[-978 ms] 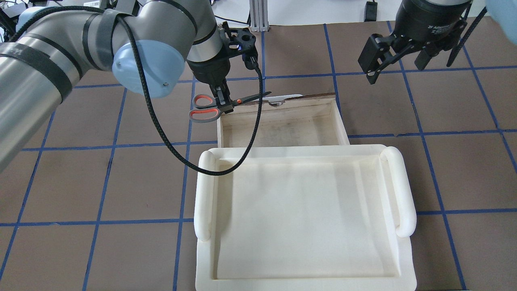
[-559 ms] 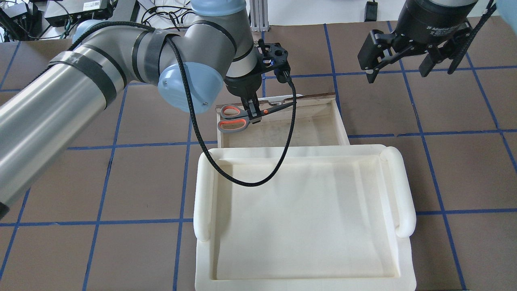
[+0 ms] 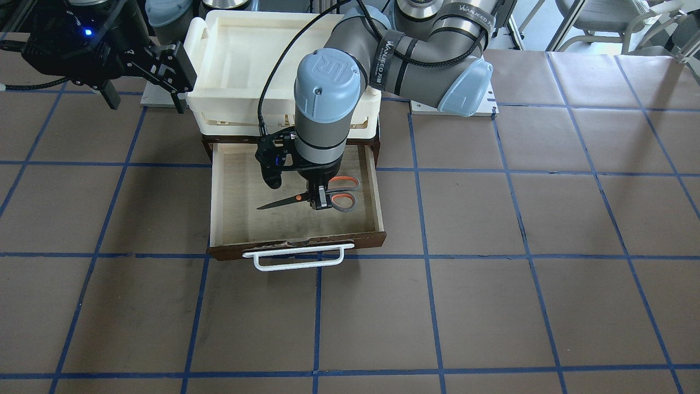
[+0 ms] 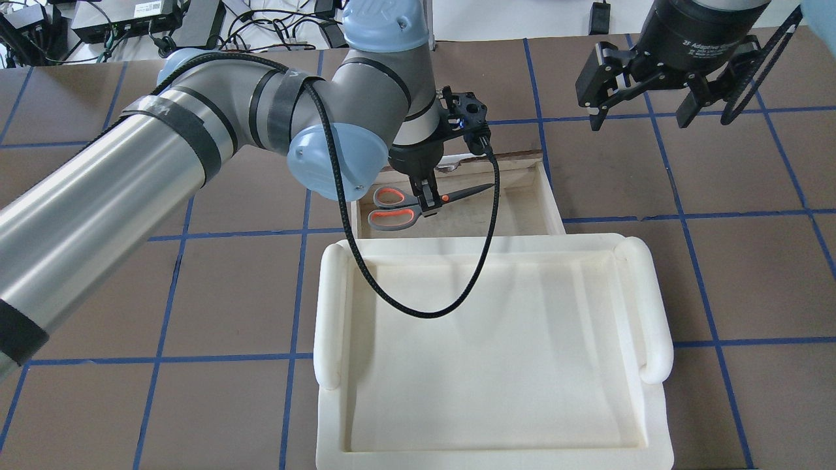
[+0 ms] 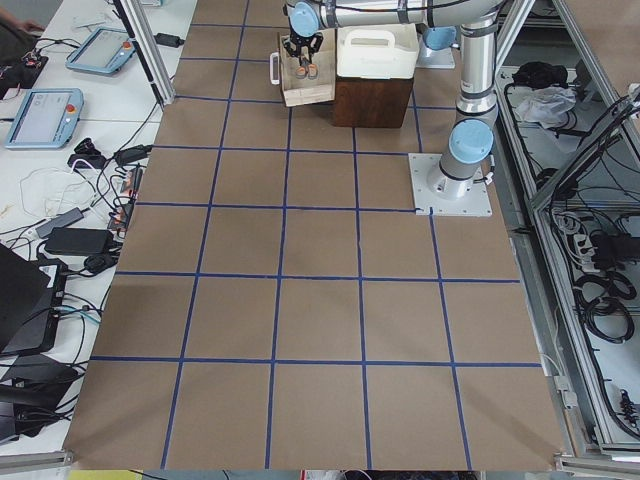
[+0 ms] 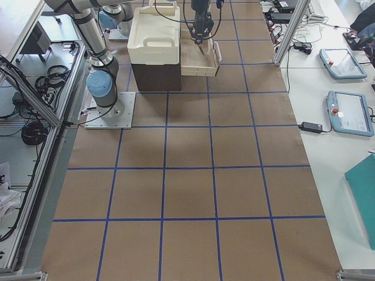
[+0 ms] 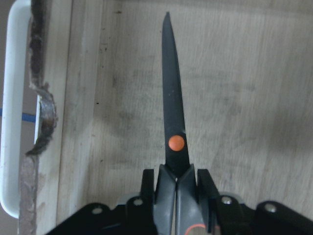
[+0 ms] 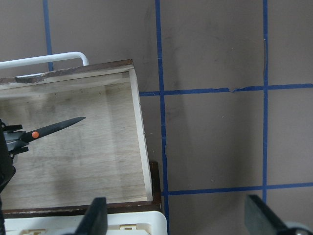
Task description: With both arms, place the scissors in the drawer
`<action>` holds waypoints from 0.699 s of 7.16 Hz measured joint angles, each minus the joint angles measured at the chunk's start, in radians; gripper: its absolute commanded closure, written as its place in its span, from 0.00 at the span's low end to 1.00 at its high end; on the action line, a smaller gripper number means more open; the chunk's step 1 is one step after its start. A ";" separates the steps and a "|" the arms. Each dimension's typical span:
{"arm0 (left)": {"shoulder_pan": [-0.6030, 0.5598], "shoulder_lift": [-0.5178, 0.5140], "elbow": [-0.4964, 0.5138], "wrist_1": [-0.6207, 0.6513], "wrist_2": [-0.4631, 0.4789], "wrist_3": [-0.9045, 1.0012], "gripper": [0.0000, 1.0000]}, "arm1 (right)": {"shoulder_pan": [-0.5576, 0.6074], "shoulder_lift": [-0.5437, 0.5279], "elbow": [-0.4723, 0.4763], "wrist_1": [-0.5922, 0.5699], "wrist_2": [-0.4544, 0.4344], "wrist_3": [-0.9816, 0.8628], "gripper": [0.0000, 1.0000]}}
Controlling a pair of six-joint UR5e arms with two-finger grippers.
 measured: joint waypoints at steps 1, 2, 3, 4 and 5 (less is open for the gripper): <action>-0.003 -0.011 -0.003 0.008 0.000 -0.001 0.84 | 0.000 0.000 0.000 0.000 0.000 0.000 0.00; -0.006 -0.025 -0.005 0.018 0.000 -0.003 0.84 | 0.000 0.001 0.000 -0.001 -0.001 0.000 0.00; -0.012 -0.037 -0.005 0.027 0.000 -0.002 0.83 | 0.000 0.001 0.000 -0.001 -0.002 0.000 0.00; -0.021 -0.043 -0.007 0.031 0.002 -0.002 0.69 | 0.000 0.001 0.000 -0.001 -0.002 0.000 0.00; -0.031 -0.047 -0.010 0.033 0.005 -0.008 0.10 | 0.000 0.001 0.000 -0.001 -0.002 0.000 0.00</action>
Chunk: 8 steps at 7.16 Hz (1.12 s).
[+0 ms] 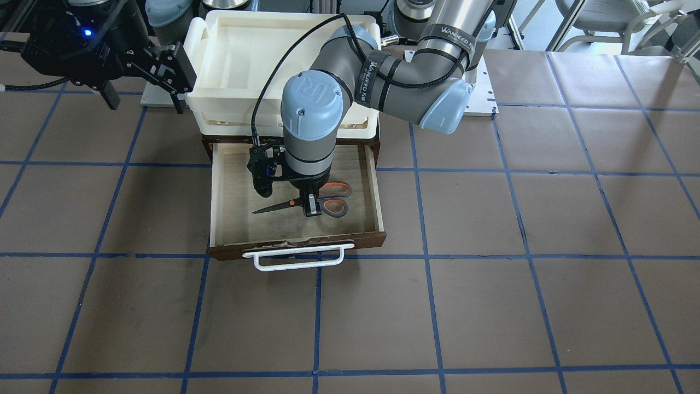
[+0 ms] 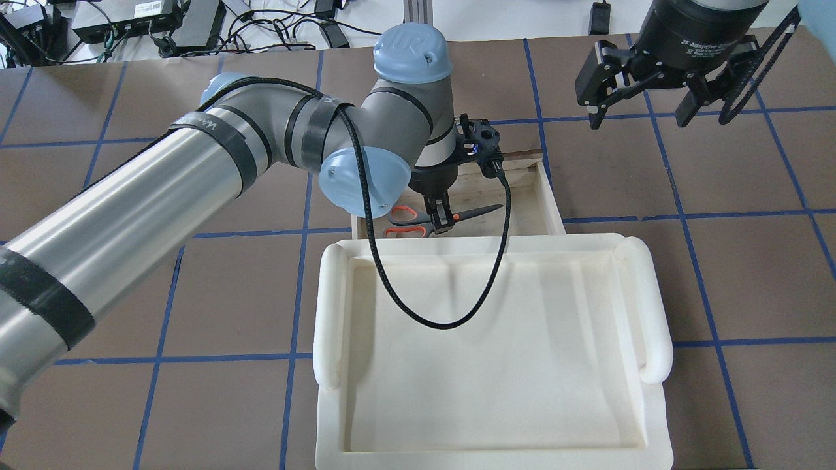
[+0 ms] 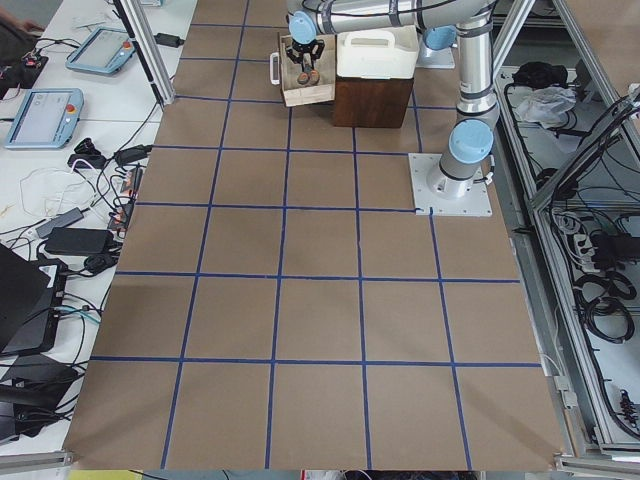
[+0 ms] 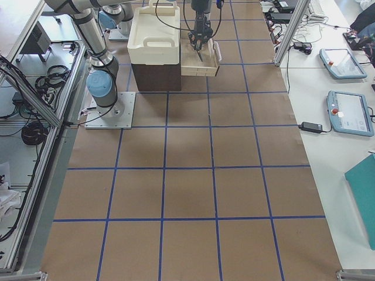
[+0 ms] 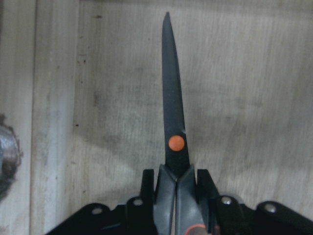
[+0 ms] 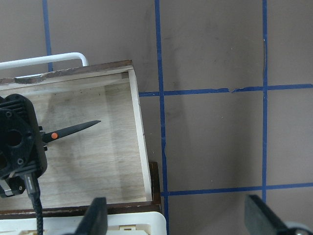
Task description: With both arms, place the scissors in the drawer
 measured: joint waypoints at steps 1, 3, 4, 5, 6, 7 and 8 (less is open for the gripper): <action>-0.006 -0.001 -0.005 0.001 0.002 -0.011 0.00 | 0.000 0.000 0.000 0.000 -0.001 0.000 0.00; -0.011 0.017 -0.014 -0.001 0.004 -0.025 0.00 | 0.000 0.001 0.000 0.000 -0.001 0.000 0.00; -0.012 0.030 -0.011 0.000 0.009 -0.027 0.00 | 0.000 0.001 0.000 0.000 0.000 0.000 0.00; -0.009 0.053 0.013 -0.007 0.029 -0.027 0.00 | 0.000 0.001 0.000 0.000 0.001 0.000 0.00; 0.004 0.084 0.054 -0.033 0.053 -0.027 0.00 | 0.000 0.001 0.000 0.000 0.001 0.000 0.00; 0.035 0.117 0.088 -0.066 0.063 -0.043 0.00 | 0.000 0.001 0.000 0.000 0.002 0.000 0.00; 0.101 0.156 0.109 -0.114 0.061 -0.086 0.00 | 0.000 0.001 0.000 -0.002 0.003 0.000 0.00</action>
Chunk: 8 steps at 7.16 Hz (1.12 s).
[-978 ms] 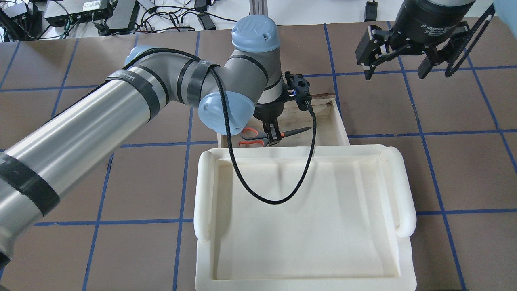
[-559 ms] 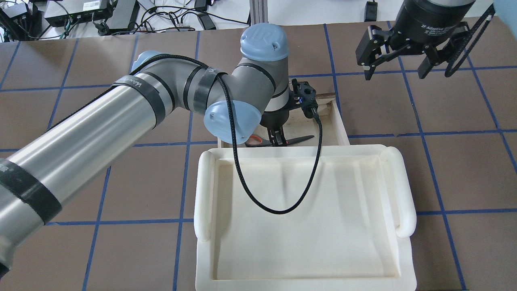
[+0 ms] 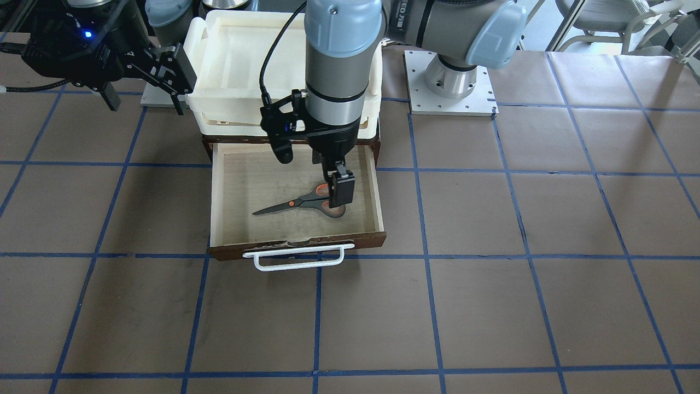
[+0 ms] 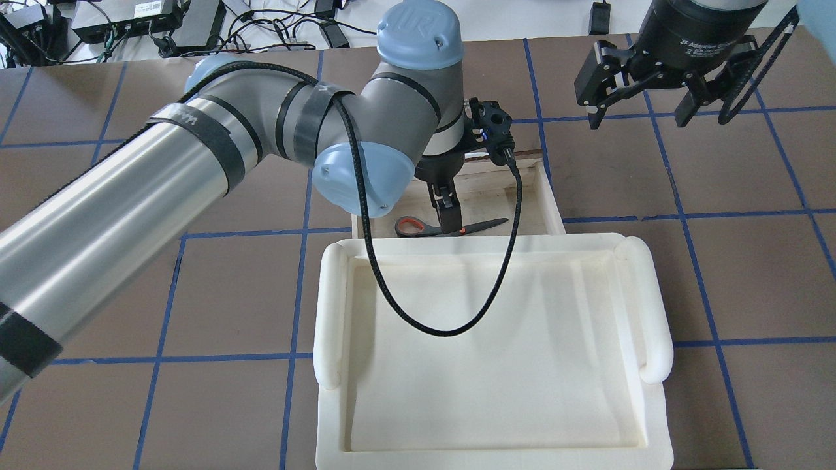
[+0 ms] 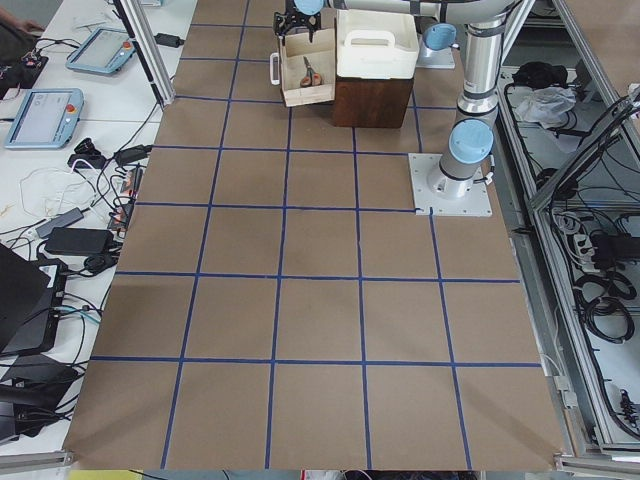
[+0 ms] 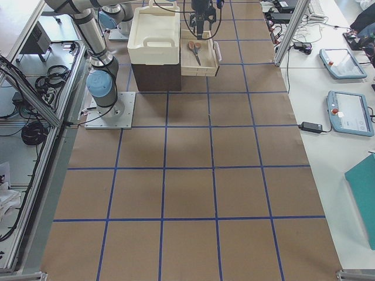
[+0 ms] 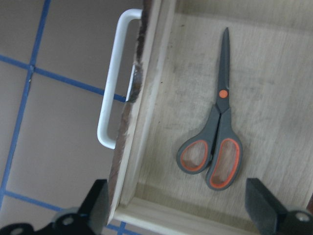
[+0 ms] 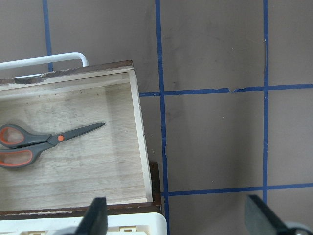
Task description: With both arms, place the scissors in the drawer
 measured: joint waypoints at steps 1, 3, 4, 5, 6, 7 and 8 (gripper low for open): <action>0.073 0.035 0.009 -0.043 -0.015 -0.046 0.00 | 0.000 0.000 0.000 -0.003 0.002 0.002 0.00; 0.206 0.106 0.015 -0.101 -0.048 -0.179 0.00 | 0.001 0.001 -0.001 -0.021 0.004 0.013 0.00; 0.240 0.141 0.015 -0.149 -0.046 -0.282 0.00 | 0.001 0.003 -0.001 -0.034 0.005 0.026 0.00; 0.258 0.173 0.012 -0.191 -0.030 -0.415 0.00 | 0.001 0.005 -0.001 -0.040 0.006 0.039 0.00; 0.274 0.201 0.006 -0.238 -0.011 -0.542 0.00 | 0.001 0.006 0.000 -0.041 0.007 0.045 0.00; 0.287 0.225 -0.003 -0.290 -0.002 -0.656 0.00 | 0.002 0.006 0.000 -0.040 0.007 0.047 0.00; 0.295 0.241 -0.013 -0.321 -0.001 -0.736 0.00 | 0.002 0.006 0.000 -0.040 0.007 0.048 0.00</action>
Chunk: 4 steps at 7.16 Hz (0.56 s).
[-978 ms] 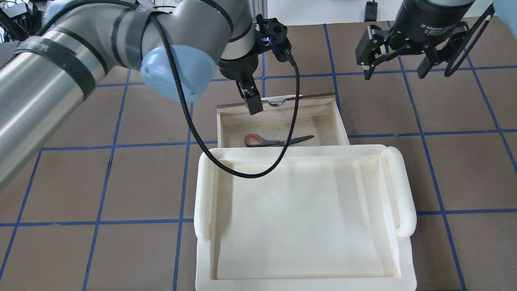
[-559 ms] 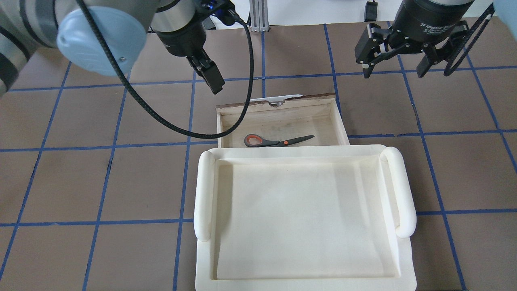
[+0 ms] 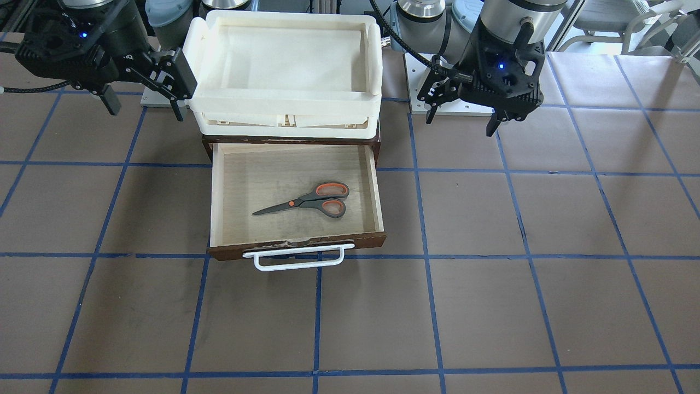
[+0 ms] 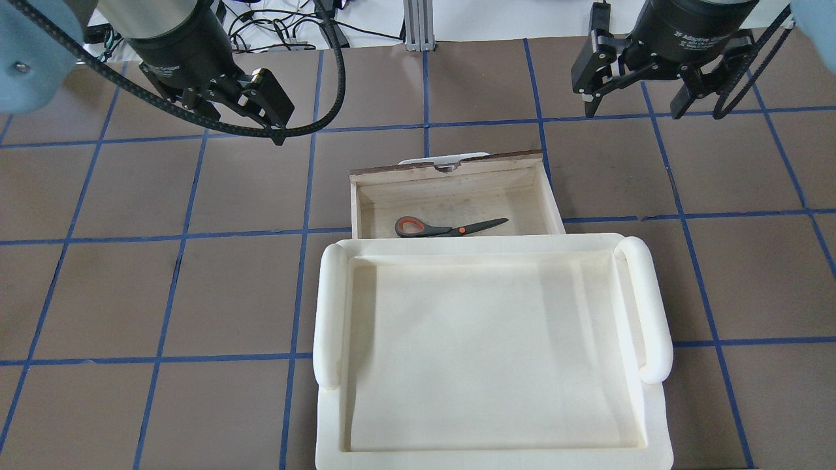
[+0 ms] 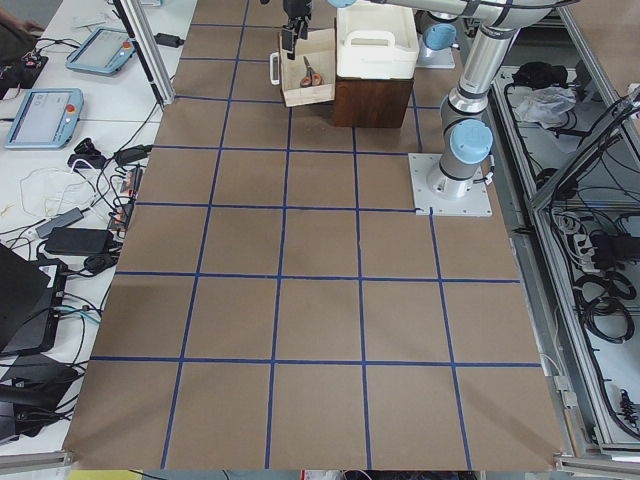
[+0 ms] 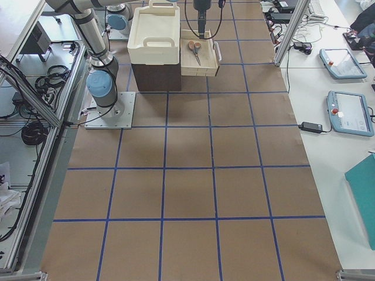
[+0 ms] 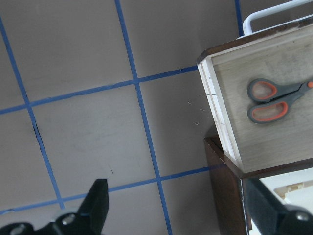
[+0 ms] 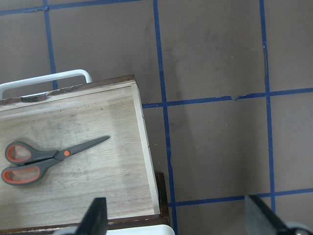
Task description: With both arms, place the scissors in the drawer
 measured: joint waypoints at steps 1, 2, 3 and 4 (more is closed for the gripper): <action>0.012 0.014 -0.012 -0.015 0.002 -0.039 0.00 | 0.000 0.000 0.000 0.000 0.000 0.000 0.00; 0.027 0.030 -0.027 -0.021 0.013 -0.056 0.00 | 0.000 0.000 0.000 0.000 0.000 0.000 0.00; 0.039 0.049 -0.045 -0.020 0.043 -0.060 0.00 | 0.001 0.000 0.000 -0.001 0.000 0.000 0.00; 0.046 0.060 -0.061 -0.018 0.078 -0.059 0.00 | -0.001 0.001 0.000 -0.007 -0.001 -0.004 0.00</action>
